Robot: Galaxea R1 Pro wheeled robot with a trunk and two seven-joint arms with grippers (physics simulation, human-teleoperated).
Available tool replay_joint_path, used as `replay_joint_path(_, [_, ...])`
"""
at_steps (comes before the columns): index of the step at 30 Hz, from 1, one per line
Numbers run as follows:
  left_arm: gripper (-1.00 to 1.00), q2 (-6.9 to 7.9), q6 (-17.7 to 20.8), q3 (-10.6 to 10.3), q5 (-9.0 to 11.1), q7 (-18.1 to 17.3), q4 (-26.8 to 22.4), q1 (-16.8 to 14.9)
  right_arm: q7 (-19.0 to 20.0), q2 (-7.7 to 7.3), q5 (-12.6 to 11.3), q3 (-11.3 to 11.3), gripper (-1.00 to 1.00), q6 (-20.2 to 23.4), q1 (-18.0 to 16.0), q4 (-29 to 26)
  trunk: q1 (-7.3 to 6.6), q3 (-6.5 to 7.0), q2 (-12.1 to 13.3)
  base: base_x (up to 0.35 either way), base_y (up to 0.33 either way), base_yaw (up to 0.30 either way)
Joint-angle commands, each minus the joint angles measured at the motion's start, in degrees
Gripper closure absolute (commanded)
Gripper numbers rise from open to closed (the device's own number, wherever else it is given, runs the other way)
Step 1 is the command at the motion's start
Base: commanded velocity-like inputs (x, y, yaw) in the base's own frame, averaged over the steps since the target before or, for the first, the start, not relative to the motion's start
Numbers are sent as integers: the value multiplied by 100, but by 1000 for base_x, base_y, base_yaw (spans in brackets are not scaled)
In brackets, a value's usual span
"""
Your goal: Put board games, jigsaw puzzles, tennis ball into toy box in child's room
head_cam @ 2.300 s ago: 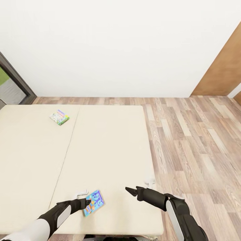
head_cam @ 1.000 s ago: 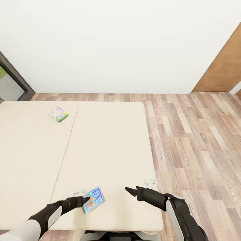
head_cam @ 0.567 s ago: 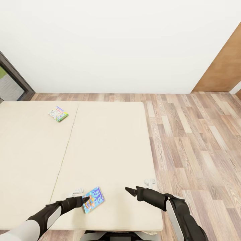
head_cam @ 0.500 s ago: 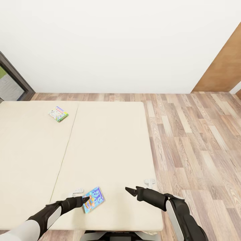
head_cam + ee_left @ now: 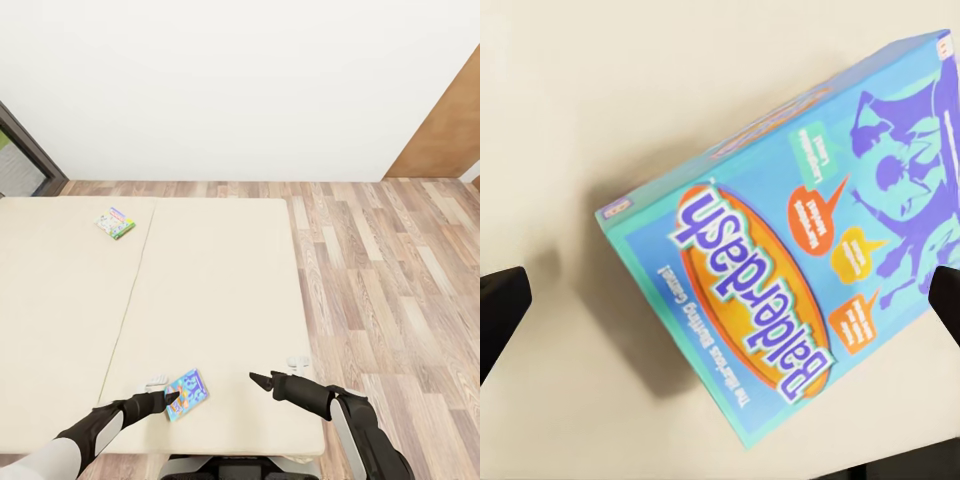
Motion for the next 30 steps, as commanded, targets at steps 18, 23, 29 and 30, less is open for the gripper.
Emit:
replay_joint_path(18, [-100, -6, 17, -18, 53, -11, -8, -1, 15, 5, -20, -12, -100, 39, -2, -2, 2, -173, -7, 0, 0, 0])
replay_joint_path(23, [-100, -6, 8, -18, 49, -11, -8, -1, 15, 5, -24, -11, -100, 38, -2, -2, 2, -219, -7, 0, 0, 0])
replay_joint_path(29, [-100, -4, -56, -18, 44, -10, -8, -1, 15, 5, -23, -10, -100, 38, -2, -2, 2, -275, -7, 0, 0, 0])
replay_joint_path(30, [-100, -3, -70, -18, 44, -10, -8, -1, 15, 5, -24, -10, -100, 38, -2, -2, 2, -284, -7, 0, 0, 0])
